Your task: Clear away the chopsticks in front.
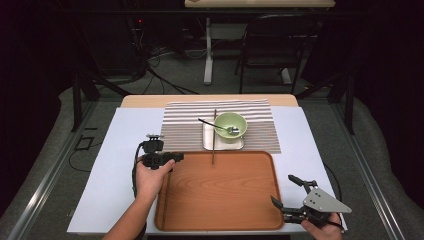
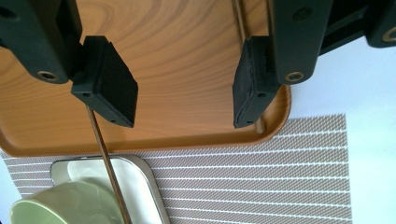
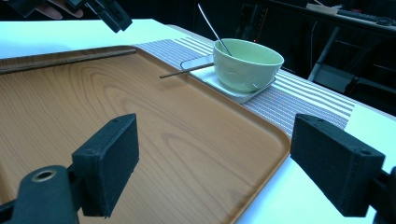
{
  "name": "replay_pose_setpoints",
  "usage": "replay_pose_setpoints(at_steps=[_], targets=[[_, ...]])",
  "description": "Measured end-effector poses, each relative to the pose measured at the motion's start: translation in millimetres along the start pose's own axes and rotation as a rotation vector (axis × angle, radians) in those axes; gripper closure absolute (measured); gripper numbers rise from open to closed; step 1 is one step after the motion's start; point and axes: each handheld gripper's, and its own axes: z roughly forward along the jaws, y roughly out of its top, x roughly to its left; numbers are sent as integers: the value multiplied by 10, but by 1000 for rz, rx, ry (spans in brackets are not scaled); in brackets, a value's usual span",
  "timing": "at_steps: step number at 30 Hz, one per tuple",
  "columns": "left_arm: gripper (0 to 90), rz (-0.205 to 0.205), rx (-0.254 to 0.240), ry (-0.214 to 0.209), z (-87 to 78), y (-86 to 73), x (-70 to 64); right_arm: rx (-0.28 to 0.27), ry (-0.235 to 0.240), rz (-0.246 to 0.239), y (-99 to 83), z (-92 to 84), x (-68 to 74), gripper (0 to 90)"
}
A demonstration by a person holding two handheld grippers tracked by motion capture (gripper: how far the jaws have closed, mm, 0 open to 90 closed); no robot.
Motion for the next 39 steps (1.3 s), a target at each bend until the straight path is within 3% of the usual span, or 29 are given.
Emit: replay_pose_setpoints(at_steps=[5,11,19,29,39], targets=[[409,37,-4,-5,65,96,-62,0,1,2,0,-3,0,153],[432,117,-13,10,157,214,-191,0,0,-2,0,-4,-1,153],[454,188,3,5,337,338,-361,-1,0,-1,0,-6,-2,153],[463,197,15,1,533,466,-454,-1,1,2,-1,-8,-4,153],[496,194,25,-12,710,493,-504,0,2,-1,-1,-8,-4,153]])
